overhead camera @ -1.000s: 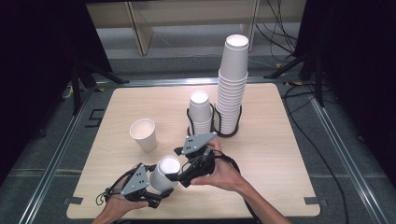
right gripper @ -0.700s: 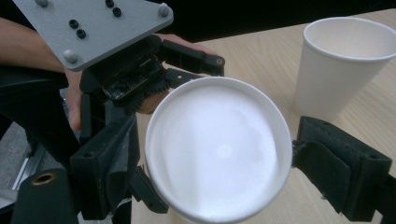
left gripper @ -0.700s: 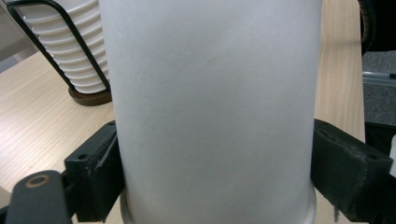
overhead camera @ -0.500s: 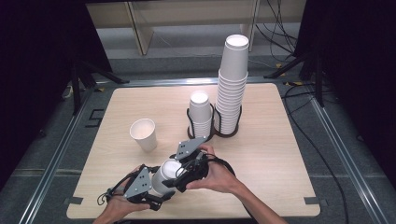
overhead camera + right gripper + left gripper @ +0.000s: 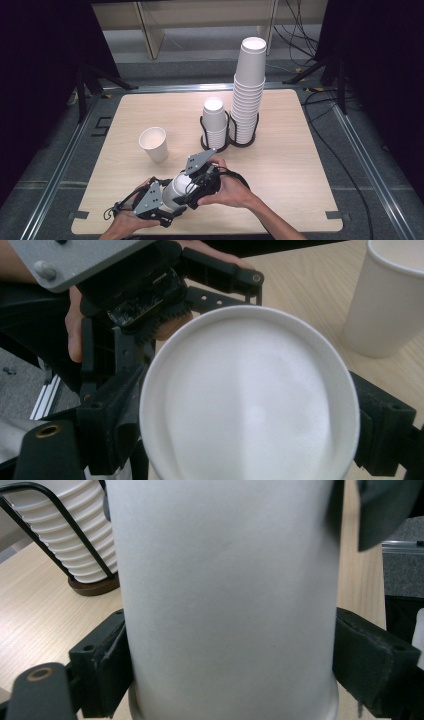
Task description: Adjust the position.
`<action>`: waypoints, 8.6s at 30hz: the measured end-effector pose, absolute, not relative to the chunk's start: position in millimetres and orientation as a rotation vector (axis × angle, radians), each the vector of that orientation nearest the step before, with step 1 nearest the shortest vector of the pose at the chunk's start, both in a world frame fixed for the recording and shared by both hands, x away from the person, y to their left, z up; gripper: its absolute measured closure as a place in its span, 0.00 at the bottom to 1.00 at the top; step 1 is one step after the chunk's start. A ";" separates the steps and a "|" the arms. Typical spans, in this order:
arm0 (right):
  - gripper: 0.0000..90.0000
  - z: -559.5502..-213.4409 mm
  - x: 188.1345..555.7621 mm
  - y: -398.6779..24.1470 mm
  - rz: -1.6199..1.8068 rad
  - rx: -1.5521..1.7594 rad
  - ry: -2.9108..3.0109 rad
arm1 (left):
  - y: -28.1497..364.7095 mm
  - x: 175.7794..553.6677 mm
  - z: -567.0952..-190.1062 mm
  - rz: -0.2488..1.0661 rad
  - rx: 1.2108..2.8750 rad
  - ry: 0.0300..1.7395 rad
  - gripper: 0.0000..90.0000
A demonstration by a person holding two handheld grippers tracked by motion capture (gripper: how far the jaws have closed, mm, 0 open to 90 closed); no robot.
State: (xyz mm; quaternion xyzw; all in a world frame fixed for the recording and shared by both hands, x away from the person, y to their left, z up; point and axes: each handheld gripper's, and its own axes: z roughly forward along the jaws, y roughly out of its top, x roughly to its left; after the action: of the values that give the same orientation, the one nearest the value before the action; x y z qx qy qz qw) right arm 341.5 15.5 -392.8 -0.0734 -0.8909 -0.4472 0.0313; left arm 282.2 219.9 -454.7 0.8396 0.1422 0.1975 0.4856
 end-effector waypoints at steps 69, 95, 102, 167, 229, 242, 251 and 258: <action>0.25 -373.7 356.1 -4.8 -1.742 -0.332 -2.424 | 237.1 288.7 -441.4 0.370 1.585 0.546 0.04; 0.22 -374.9 355.0 -7.9 -1.669 -0.334 -2.436 | 239.8 289.8 -437.8 0.350 1.713 0.495 0.12; 0.17 -362.1 349.2 -13.0 -1.585 -0.208 -2.673 | 235.8 289.5 -442.0 0.362 1.825 0.477 0.13; 0.27 -364.2 341.6 -21.4 -1.285 0.007 -2.870 | 246.0 291.0 -442.8 0.219 1.765 0.426 0.17; 0.27 -389.2 352.9 -25.1 -1.600 -0.023 -2.485 | 247.8 283.6 -428.5 0.256 1.654 0.386 0.10; 0.25 -396.3 356.4 -25.3 -1.569 -0.050 -2.468 | 246.4 282.8 -429.2 0.273 1.675 0.367 0.13; 0.24 -399.8 358.6 -25.3 -1.549 -0.071 -2.447 | 245.4 281.7 -429.3 0.282 1.679 0.363 0.14; 0.22 -399.6 359.5 -26.3 -1.534 -0.090 -2.435 | 245.6 281.8 -428.8 0.286 1.682 0.363 0.15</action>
State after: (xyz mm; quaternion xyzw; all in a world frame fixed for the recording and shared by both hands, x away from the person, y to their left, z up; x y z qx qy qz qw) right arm 359.5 -26.3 -399.6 -0.0310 -0.8383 -0.5283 0.1308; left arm 281.8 245.6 -428.8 0.7384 0.1595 0.1256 0.6431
